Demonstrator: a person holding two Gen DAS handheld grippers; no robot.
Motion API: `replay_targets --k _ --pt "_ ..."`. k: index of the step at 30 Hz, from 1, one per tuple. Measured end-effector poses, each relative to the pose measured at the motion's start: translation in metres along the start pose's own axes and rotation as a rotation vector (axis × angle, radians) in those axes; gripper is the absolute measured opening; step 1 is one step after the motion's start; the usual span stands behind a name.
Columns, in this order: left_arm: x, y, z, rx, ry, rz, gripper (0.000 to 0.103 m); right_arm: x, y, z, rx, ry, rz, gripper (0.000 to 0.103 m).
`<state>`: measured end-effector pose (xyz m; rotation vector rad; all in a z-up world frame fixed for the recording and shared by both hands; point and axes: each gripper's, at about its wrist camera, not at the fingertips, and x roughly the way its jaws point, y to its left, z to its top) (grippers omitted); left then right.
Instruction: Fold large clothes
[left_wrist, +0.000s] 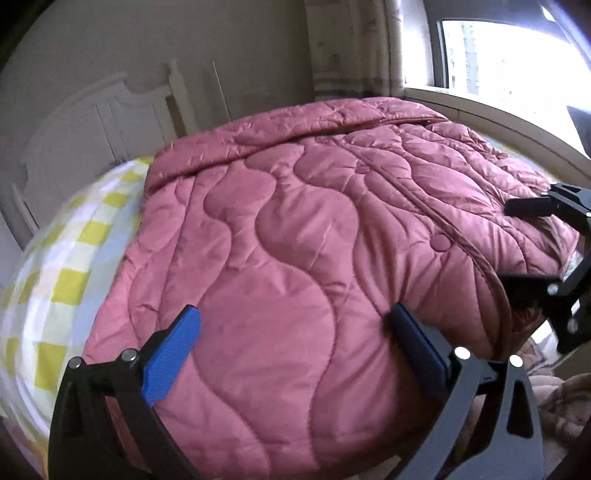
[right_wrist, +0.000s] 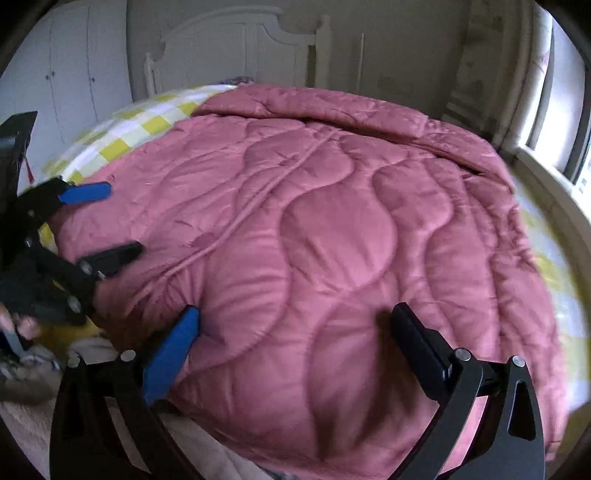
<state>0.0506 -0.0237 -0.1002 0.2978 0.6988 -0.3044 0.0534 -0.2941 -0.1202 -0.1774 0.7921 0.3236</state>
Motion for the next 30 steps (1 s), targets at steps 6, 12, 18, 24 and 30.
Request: replay_targets --k 6,12,18,24,30 --pt "-0.007 0.031 -0.012 -0.102 0.011 0.054 0.101 -0.004 -0.021 -0.022 0.060 0.012 -0.048 0.098" --pt "-0.011 0.053 -0.017 -0.178 0.008 0.027 0.101 -0.021 -0.025 -0.025 0.042 -0.047 -0.090 0.098" --pt "-0.025 0.109 -0.029 -0.361 -0.049 0.087 0.101 -0.043 -0.105 -0.041 0.280 -0.048 -0.256 0.098" --pt "-0.014 0.141 -0.053 -0.466 0.000 0.070 0.101 -0.040 -0.150 -0.080 0.444 -0.012 -0.249 0.098" --pt "-0.017 0.092 -0.049 -0.303 -0.004 -0.049 0.100 -0.039 -0.130 -0.079 0.414 -0.084 -0.182 0.074"
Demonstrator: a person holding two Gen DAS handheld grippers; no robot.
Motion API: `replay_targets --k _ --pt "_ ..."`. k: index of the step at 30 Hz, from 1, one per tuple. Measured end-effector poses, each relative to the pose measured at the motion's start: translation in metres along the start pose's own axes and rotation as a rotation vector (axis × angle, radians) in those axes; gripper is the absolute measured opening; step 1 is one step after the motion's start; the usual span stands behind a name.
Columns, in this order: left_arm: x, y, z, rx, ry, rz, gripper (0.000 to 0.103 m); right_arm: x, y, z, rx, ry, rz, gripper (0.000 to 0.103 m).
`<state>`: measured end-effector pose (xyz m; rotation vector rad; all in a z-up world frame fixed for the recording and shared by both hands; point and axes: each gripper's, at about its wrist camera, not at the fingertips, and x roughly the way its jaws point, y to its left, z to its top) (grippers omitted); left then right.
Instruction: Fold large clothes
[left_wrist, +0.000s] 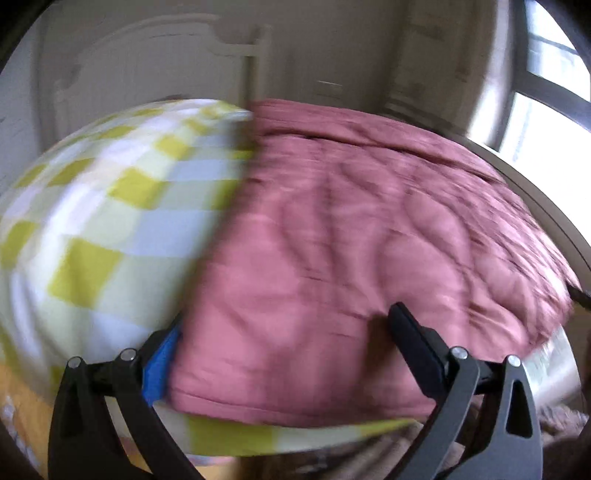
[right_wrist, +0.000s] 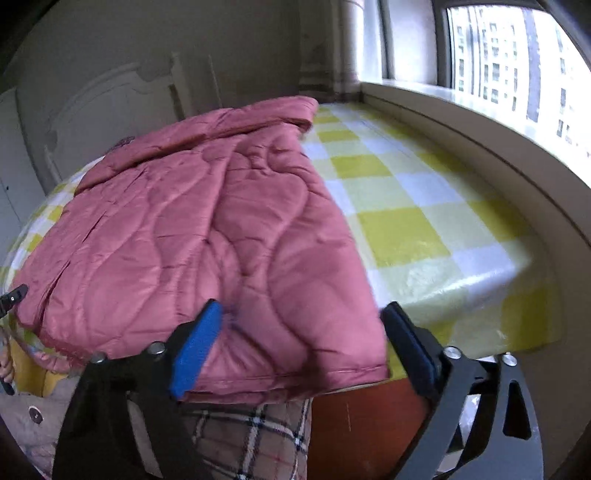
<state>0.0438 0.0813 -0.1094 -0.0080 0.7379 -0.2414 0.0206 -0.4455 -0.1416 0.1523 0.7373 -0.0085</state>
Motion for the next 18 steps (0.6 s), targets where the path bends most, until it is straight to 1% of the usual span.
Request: replay_targets --k 1,2,4,6,7,8,9,11,13,16,18 --pt "0.001 -0.008 0.000 0.026 0.004 -0.011 0.100 -0.004 0.003 0.003 -0.014 -0.007 0.031 0.051" --pt "0.002 -0.016 -0.001 0.057 0.006 -0.008 0.100 -0.005 0.005 0.004 -0.014 0.002 0.046 0.051" --pt "0.005 -0.025 0.000 0.092 0.006 0.013 0.100 -0.009 0.008 0.005 -0.040 0.015 0.028 0.052" --pt "0.004 -0.019 0.000 0.060 0.010 0.000 0.100 -0.010 0.005 0.005 -0.029 0.021 0.038 0.058" --pt "0.003 -0.012 0.002 0.025 0.012 -0.010 0.100 -0.006 0.000 0.008 0.008 0.016 0.056 0.066" --pt "0.003 -0.005 0.003 -0.007 0.016 -0.019 0.100 -0.008 -0.003 0.007 0.027 0.016 0.062 0.086" --pt "0.003 0.003 0.005 -0.042 0.020 -0.029 0.100 -0.003 -0.004 0.011 0.048 0.024 0.068 0.093" --pt "0.003 0.018 0.012 -0.106 0.027 -0.045 0.101 -0.004 -0.001 0.010 0.038 0.024 0.060 0.095" --pt "0.006 0.024 0.018 -0.134 0.044 -0.035 0.101 0.004 0.009 0.015 -0.004 0.026 0.039 0.095" --pt "0.014 0.020 0.024 -0.125 0.077 0.013 0.101 0.010 0.014 0.019 -0.016 0.030 0.030 0.095" --pt "0.019 0.012 0.026 -0.087 0.094 0.051 0.101 0.014 0.015 0.021 -0.016 0.032 0.019 0.095"
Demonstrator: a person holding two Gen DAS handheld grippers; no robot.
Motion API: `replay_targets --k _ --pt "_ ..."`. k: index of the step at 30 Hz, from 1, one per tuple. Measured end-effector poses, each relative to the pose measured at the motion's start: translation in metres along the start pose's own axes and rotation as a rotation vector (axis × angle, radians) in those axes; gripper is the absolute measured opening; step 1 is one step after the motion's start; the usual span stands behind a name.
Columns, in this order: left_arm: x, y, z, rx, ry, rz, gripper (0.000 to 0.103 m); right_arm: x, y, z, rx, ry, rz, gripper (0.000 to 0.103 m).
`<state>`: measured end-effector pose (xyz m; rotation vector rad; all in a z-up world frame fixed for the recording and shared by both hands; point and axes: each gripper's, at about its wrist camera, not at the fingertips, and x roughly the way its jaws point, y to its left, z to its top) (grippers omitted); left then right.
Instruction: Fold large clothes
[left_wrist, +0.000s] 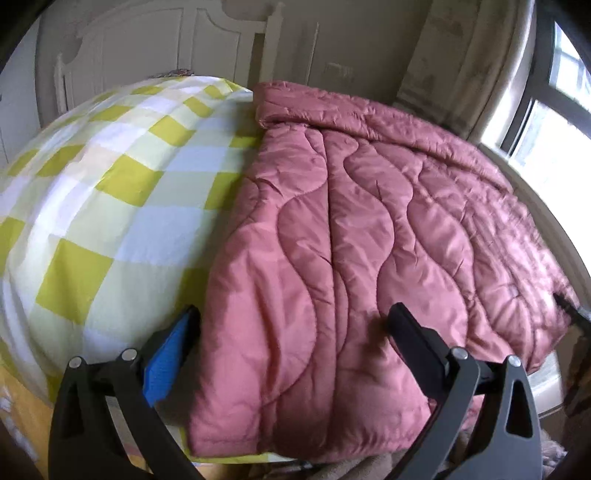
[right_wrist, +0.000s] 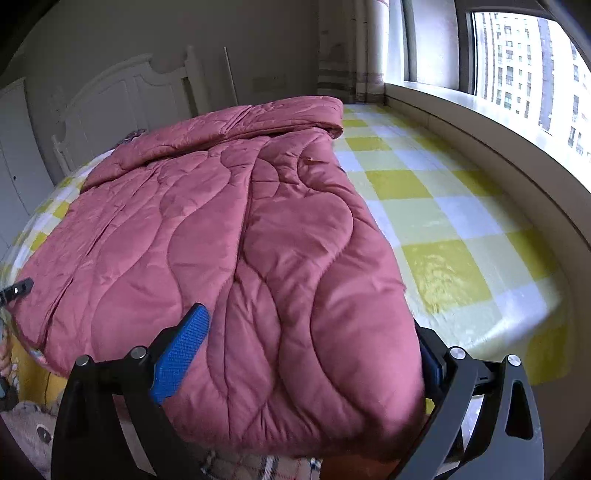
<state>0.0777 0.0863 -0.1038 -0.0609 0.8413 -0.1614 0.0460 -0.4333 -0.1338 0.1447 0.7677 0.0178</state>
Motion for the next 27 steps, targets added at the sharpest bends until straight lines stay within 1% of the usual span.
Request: replay_targets --k 1,3,9,11,21,24,25,26,27 --pt "0.004 -0.007 0.000 0.032 0.011 0.038 0.101 0.002 0.000 0.001 0.000 0.002 -0.004 0.095" --pt "0.006 -0.015 -0.001 0.066 0.014 0.060 0.101 0.002 -0.002 0.002 0.002 0.005 0.003 0.095" --pt "0.006 -0.014 -0.003 0.076 0.008 0.057 0.101 0.000 -0.007 0.001 -0.005 -0.002 0.012 0.095" --pt "0.005 -0.013 -0.004 0.078 0.004 0.057 0.101 0.000 -0.009 0.000 0.001 -0.007 0.013 0.096" --pt "0.005 -0.015 -0.004 0.083 0.006 0.056 0.101 -0.001 -0.010 0.001 -0.004 0.002 0.036 0.097" --pt "0.005 -0.015 -0.004 0.084 0.006 0.056 0.101 -0.001 -0.010 0.000 -0.011 -0.002 0.024 0.094" --pt "0.005 -0.015 -0.004 0.085 0.008 0.057 0.101 -0.002 -0.008 -0.001 -0.015 -0.006 0.026 0.082" --pt "0.004 -0.014 -0.005 0.087 0.011 0.054 0.101 -0.004 -0.007 -0.001 -0.018 -0.013 0.045 0.053" --pt "0.002 -0.016 -0.006 0.094 0.011 0.041 0.092 -0.007 -0.006 -0.002 -0.015 -0.015 0.089 0.037"
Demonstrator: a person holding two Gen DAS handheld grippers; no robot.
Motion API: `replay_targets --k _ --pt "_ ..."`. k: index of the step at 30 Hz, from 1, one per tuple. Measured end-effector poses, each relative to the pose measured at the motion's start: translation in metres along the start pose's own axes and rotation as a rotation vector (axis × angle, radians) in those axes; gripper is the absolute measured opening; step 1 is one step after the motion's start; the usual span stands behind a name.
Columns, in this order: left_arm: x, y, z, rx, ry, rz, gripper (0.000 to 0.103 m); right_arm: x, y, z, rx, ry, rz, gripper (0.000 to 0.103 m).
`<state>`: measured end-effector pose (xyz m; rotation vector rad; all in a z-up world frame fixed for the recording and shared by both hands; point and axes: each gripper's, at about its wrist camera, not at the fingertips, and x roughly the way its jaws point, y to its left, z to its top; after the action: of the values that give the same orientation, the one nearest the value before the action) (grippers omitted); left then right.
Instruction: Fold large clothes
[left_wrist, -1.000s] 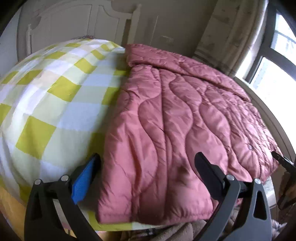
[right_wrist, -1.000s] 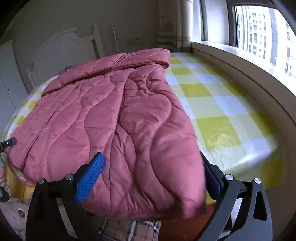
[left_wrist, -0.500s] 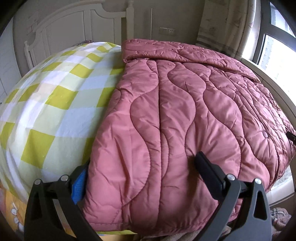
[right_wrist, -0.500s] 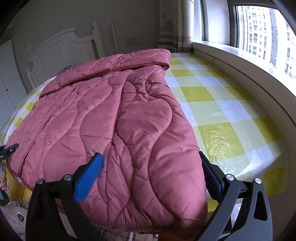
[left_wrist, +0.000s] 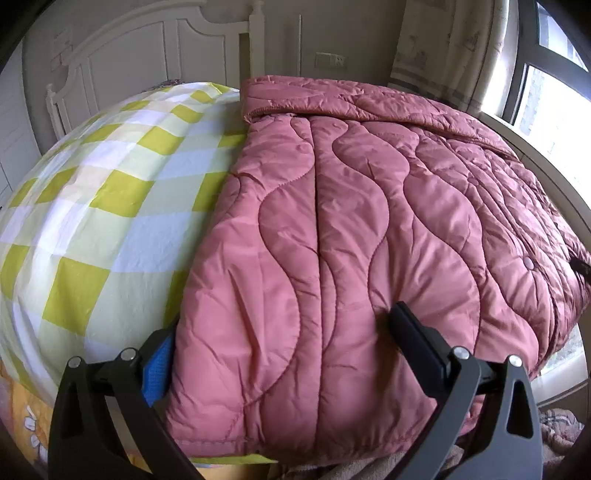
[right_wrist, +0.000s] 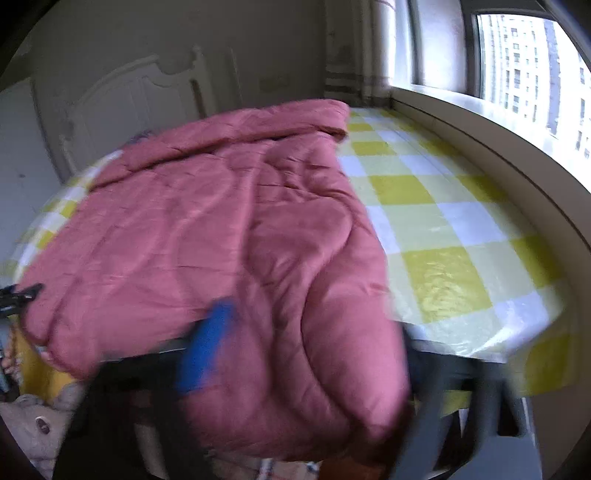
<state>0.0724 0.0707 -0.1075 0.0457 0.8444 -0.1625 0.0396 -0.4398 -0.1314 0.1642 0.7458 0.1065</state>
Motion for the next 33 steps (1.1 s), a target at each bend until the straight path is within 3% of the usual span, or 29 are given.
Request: replay_targets --k 1,2,3,4,7,9,11,14,18,21,25,28,30,32,33 --pt "-0.004 -0.002 -0.001 0.015 -0.014 -0.017 0.052 -0.003 0.003 -0.001 0.012 0.001 0.044 0.023" --pt "-0.009 -0.005 -0.002 0.031 -0.022 -0.067 0.028 -0.005 0.007 -0.002 0.004 -0.004 0.026 0.022" --pt "-0.012 -0.004 -0.002 0.024 -0.012 -0.134 0.020 -0.007 0.009 -0.003 -0.007 -0.006 0.028 0.021" --pt "-0.015 -0.003 -0.003 0.008 -0.010 -0.149 0.019 -0.008 0.007 -0.004 0.008 -0.008 0.040 0.020" --pt "-0.020 0.009 -0.008 -0.032 -0.017 -0.208 0.018 -0.015 -0.011 -0.008 0.104 0.007 0.136 0.018" --pt "-0.034 0.025 -0.012 -0.089 -0.028 -0.294 0.018 -0.032 -0.017 -0.012 0.118 0.008 0.192 0.017" --pt "-0.066 0.038 -0.020 -0.107 -0.076 -0.384 0.018 -0.067 -0.024 -0.017 0.143 -0.022 0.311 0.017" --pt "-0.129 0.048 -0.037 -0.066 -0.202 -0.471 0.018 -0.134 -0.025 -0.019 0.126 -0.143 0.445 0.017" --pt "-0.199 0.064 -0.050 -0.072 -0.366 -0.596 0.018 -0.217 -0.013 0.000 0.057 -0.346 0.494 0.017" --pt "-0.212 0.073 -0.039 -0.110 -0.424 -0.649 0.018 -0.236 -0.003 0.023 0.053 -0.424 0.511 0.017" --pt "-0.207 0.090 0.002 -0.227 -0.450 -0.724 0.018 -0.226 0.017 0.075 0.067 -0.448 0.511 0.017" --pt "-0.185 0.087 0.059 -0.229 -0.445 -0.646 0.019 -0.195 0.023 0.125 0.115 -0.421 0.463 0.017" --pt "-0.156 0.088 0.103 -0.276 -0.402 -0.600 0.021 -0.156 0.015 0.169 0.204 -0.386 0.377 0.017" --pt "-0.121 0.096 0.141 -0.341 -0.344 -0.566 0.028 -0.117 0.008 0.195 0.258 -0.337 0.310 0.018" --pt "-0.104 0.097 0.156 -0.357 -0.320 -0.540 0.038 -0.086 -0.003 0.210 0.304 -0.283 0.304 0.019"
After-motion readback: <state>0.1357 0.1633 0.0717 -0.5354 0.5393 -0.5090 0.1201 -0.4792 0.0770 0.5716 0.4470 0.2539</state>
